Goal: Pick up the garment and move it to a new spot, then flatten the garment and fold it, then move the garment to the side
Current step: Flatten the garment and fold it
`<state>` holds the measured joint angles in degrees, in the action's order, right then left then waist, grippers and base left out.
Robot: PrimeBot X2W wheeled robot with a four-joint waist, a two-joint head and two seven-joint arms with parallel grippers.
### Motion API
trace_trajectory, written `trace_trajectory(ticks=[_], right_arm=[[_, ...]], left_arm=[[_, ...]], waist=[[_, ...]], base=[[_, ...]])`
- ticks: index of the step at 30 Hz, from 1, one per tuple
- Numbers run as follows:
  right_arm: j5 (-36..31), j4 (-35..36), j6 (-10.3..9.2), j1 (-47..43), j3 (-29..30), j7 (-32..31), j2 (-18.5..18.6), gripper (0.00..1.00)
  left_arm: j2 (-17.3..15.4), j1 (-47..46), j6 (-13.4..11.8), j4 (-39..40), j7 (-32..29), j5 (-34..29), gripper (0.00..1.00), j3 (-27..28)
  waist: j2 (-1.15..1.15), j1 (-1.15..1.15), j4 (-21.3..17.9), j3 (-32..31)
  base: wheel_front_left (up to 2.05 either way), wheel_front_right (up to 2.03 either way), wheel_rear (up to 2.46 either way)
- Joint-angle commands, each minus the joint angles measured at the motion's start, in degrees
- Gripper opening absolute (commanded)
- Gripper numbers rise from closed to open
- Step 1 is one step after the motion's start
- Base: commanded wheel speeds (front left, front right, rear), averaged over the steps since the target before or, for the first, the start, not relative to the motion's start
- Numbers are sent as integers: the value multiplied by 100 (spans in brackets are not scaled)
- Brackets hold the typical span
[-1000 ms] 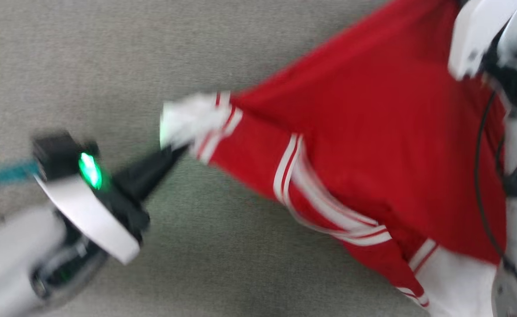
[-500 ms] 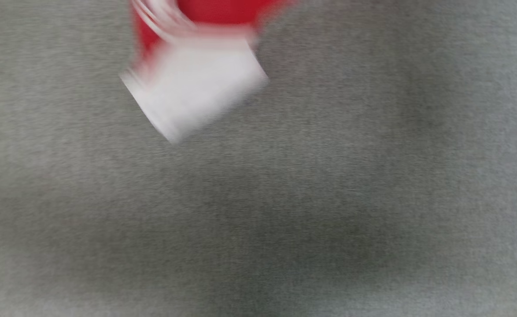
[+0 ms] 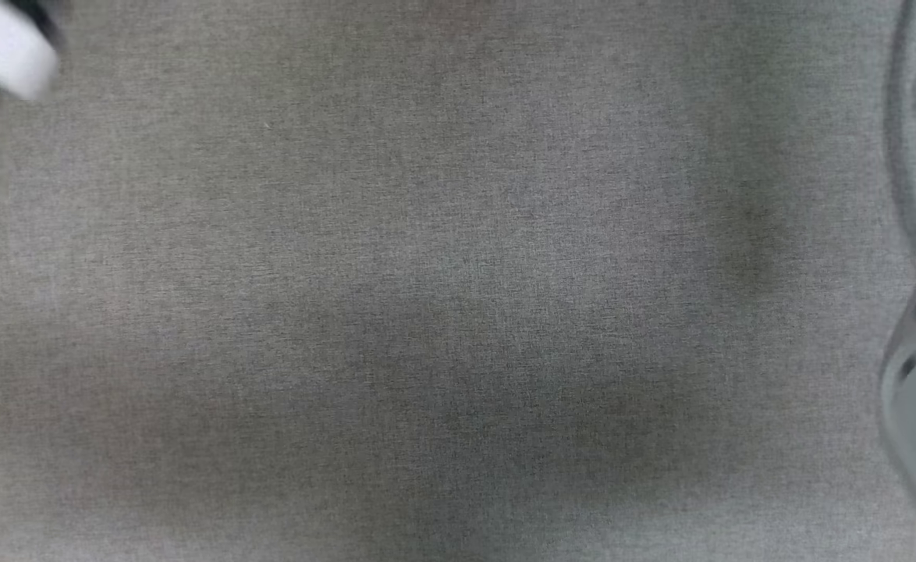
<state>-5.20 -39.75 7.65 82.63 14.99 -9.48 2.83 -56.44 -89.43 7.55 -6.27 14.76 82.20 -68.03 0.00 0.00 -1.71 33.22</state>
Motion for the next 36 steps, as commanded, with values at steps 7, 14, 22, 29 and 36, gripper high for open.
trace_trajectory(ticks=[7,14,22,29,36], right_arm=[[727,617,-29,-2222,-676,-217,17,0],[1321,2669,-24,-4609,-865,-1259,12,0],[1935,5136,-22,-6957,-768,-2529,13,0],[2257,6074,-22,-8260,-608,-2841,10,0],[2622,6715,-22,-9168,-286,-2782,10,0]], left_arm=[[274,2380,-13,984,48,-638,0,509],[574,4412,-13,1345,49,-1492,0,981],[449,5864,-13,1755,50,-2420,0,1163],[254,6851,-13,2154,49,-2762,0,1363],[194,7743,-13,2616,49,-2997,0,1870]], waist=[[0,0,109,-220],[0,0,237,-590],[0,0,338,-971],[0,0,333,-1122],[0,0,328,-1079]], base=[[0,0,0],[0,0,0],[0,0,0],[0,0,0],[0,0,0]])
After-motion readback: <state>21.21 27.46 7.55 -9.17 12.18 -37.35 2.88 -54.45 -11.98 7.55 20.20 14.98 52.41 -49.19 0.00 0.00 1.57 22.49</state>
